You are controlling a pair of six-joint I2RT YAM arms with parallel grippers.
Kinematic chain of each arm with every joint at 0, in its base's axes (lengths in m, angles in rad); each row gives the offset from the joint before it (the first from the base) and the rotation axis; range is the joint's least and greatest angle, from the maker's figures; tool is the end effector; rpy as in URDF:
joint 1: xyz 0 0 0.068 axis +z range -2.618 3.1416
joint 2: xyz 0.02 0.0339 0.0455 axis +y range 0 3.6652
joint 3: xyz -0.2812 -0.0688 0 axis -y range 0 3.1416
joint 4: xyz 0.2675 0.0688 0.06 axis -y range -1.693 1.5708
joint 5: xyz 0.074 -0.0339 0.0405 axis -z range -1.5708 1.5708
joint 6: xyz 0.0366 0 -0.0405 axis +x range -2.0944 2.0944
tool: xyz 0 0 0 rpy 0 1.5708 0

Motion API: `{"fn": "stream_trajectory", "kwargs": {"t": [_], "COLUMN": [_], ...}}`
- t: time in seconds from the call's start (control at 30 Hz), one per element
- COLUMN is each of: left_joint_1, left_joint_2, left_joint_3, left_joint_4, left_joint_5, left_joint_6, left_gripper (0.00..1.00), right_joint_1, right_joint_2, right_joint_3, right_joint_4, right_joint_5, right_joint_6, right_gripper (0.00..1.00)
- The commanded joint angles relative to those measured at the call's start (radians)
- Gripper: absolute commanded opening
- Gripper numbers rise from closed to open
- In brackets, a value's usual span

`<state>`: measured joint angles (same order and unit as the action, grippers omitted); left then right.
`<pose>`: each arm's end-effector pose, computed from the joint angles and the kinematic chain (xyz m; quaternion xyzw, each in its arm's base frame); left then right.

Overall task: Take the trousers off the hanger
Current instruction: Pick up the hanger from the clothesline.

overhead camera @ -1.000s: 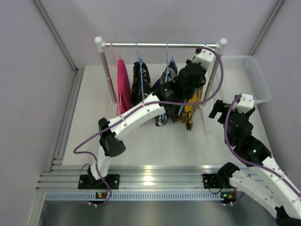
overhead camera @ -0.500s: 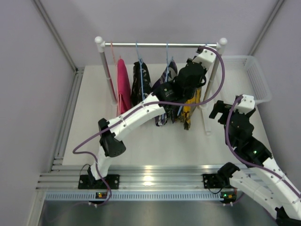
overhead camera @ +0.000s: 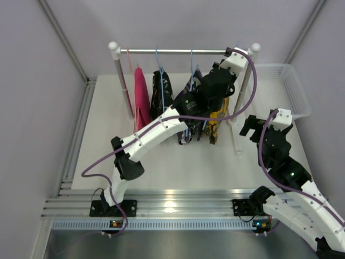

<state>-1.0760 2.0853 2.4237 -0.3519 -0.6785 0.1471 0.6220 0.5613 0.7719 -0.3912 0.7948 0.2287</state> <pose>0.2544 -0.4232 0.5023 0.1941 0.6838 -0.0849 0.6982 0.1201 0.0539 0.3599 0.1047 0.7429 -0.0271 0.6606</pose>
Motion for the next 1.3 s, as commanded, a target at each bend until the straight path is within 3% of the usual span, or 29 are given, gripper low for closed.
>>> {"fn": "stream_trajectory", "kwargs": {"t": [0.0,0.8,1.0,1.13,1.27], "left_joint_1": [-0.009,-0.116,-0.151,-0.167,-0.197], "left_joint_2": [-0.103,-0.281,-0.318,-0.337,-0.369], "left_joint_3": [0.049,-0.115,-0.144,-0.156,-0.198], "left_joint_4": [0.159,0.234,0.205,0.166,0.157], "left_joint_5": [-0.023,-0.096,-0.104,-0.099,-0.111], "left_joint_6": [0.019,0.103,0.104,0.092,0.089], "left_gripper": [0.00,0.00,0.00,0.00,0.00], "right_joint_1": [0.019,0.018,0.019,0.019,0.018], "right_joint_2": [0.002,-0.001,-0.058,-0.095,-0.107], "right_joint_3": [-0.008,-0.002,0.026,0.049,0.096], "right_joint_4": [0.021,0.011,-0.028,-0.047,-0.093], "right_joint_5": [-0.003,-0.011,-0.178,-0.403,-0.492], "right_joint_6": [0.008,0.014,0.027,0.057,0.072], "right_gripper": [0.98,0.98,0.98,0.98,0.98]}}
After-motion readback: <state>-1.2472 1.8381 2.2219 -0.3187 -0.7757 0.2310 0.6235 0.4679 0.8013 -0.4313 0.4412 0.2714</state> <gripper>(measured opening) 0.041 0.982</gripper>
